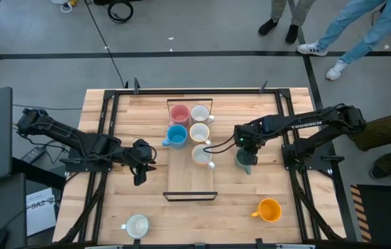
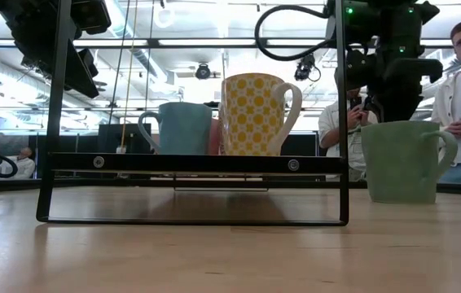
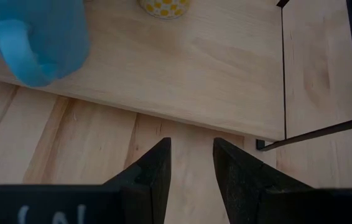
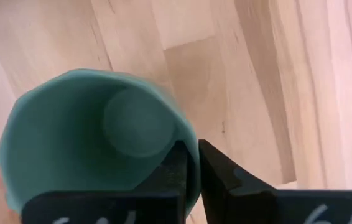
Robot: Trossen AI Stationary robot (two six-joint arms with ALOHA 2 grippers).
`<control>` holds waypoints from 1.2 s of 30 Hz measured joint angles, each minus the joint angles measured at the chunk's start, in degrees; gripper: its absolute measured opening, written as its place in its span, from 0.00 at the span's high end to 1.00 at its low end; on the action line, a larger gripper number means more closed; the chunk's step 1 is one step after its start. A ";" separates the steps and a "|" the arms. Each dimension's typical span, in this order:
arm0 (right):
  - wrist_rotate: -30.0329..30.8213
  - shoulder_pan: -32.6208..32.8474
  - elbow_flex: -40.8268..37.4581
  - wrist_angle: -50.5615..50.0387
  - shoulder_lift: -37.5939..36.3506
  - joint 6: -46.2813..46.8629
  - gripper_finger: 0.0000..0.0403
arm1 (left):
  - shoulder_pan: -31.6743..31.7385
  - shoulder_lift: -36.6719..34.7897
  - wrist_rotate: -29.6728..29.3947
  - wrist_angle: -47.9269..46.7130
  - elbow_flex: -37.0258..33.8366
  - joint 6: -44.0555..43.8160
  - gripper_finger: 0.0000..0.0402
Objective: Place coffee mugs
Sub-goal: Put the light green mug on the shelf
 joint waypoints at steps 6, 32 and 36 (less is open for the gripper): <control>-1.37 0.07 1.07 -0.74 0.15 6.53 0.93 | 0.00 0.00 0.00 0.15 0.00 0.00 0.69; 1.91 -5.26 28.84 -17.92 0.15 33.63 0.94 | 0.07 0.02 -12.19 29.23 -0.02 16.05 0.69; 2.73 -7.97 30.43 -17.59 0.15 36.08 0.94 | 0.07 0.13 -18.51 39.63 -0.02 25.10 0.69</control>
